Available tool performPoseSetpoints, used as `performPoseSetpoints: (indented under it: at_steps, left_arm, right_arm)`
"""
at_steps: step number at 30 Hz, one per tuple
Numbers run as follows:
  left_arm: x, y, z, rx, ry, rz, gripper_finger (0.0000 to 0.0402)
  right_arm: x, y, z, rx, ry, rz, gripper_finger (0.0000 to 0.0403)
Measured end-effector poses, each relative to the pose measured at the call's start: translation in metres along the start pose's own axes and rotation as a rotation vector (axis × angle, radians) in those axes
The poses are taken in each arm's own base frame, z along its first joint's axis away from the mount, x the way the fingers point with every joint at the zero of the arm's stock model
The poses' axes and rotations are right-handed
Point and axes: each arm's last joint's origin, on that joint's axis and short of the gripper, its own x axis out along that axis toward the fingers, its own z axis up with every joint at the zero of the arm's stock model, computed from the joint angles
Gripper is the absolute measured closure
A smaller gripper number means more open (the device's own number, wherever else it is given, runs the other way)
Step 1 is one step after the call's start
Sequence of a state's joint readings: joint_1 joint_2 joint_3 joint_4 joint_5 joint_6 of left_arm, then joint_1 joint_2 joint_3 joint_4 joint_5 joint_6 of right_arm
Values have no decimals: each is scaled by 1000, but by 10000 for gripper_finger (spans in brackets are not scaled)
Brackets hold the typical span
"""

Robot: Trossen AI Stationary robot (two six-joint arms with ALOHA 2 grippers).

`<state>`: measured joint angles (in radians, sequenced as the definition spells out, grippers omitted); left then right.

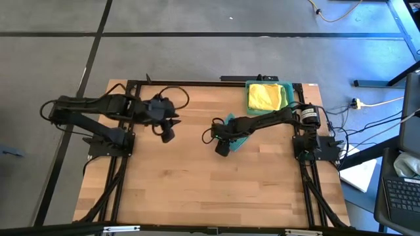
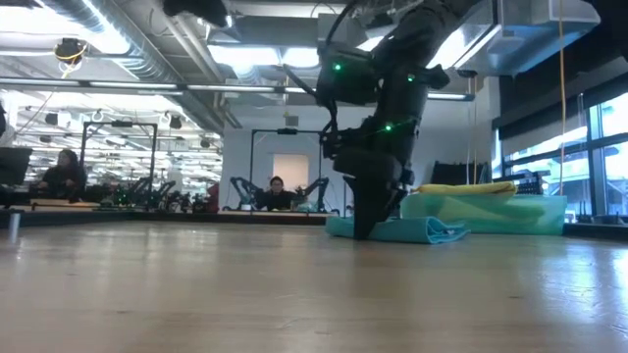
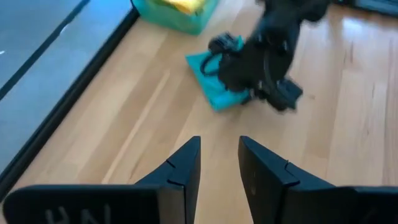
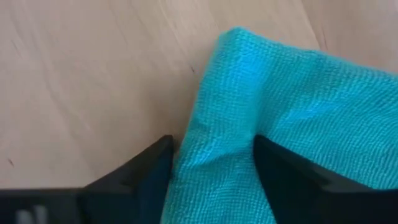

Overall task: Fold microfiber towels
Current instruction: Stack the folded blue microfiber cloth on top of the folded yellow microfiber cloth

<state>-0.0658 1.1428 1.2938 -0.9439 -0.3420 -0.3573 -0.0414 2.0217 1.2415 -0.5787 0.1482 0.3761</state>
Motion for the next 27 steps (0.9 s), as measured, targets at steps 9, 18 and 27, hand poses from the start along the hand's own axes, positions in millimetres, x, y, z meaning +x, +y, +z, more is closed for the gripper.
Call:
performPoseSetpoints:
  at_steps: [9, 18, 27]
  left_arm:
    - [-9, -7, -12, 66, 53, 8, 302]
    - [-9, -8, -13, -40, 58, 15, 302]
    - [-12, -15, -16, -142, 47, 7, 302]
  right_arm:
    - [1, -3, -1, 15, 15, 9, 366]
    - [-60, -10, 20, -44, 35, 190, 394]
    - [-174, -91, 1, 92, -94, 144, 395]
